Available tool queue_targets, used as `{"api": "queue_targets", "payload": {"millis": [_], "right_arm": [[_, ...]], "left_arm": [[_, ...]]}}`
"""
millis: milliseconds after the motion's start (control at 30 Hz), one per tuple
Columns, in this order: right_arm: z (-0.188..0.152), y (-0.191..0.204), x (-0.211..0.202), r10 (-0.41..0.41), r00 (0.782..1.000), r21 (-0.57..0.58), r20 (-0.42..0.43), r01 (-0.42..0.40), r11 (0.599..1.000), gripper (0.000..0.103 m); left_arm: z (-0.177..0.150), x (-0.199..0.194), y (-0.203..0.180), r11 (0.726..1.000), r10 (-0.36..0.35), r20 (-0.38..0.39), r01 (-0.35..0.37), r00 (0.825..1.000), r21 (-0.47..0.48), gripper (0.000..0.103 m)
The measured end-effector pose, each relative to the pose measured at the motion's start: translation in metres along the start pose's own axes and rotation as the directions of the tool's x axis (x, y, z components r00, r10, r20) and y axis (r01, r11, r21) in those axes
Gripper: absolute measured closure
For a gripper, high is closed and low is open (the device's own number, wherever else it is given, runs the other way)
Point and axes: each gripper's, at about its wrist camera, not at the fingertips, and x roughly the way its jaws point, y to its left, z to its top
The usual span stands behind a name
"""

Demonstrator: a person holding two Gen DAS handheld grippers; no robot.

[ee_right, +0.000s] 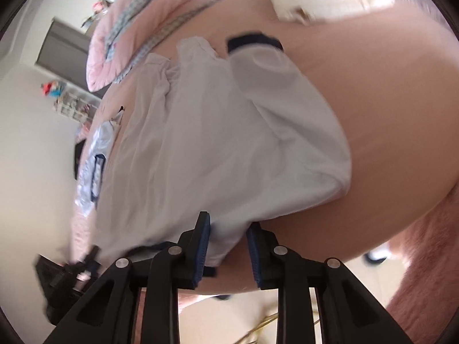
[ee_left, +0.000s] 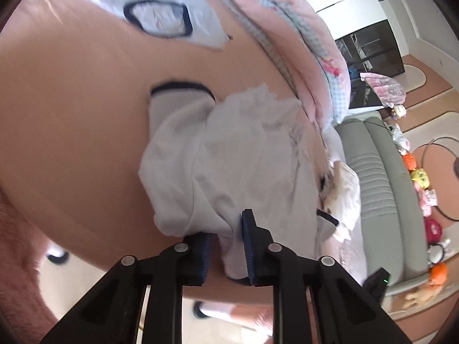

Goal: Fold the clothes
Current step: 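Grasp the shirt's navy-trimmed hem with both grippers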

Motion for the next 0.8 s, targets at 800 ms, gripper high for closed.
{"api": "queue_targets", "payload": {"millis": [800], "right_arm": [[0.026,0.006,-0.009,0.112,0.991,0.058,-0.067,-0.108,0.992,0.066]], "left_arm": [[0.010,0.057,-0.024,0.984,-0.176,-0.249,0.165,0.952,-0.065,0.048]]}}
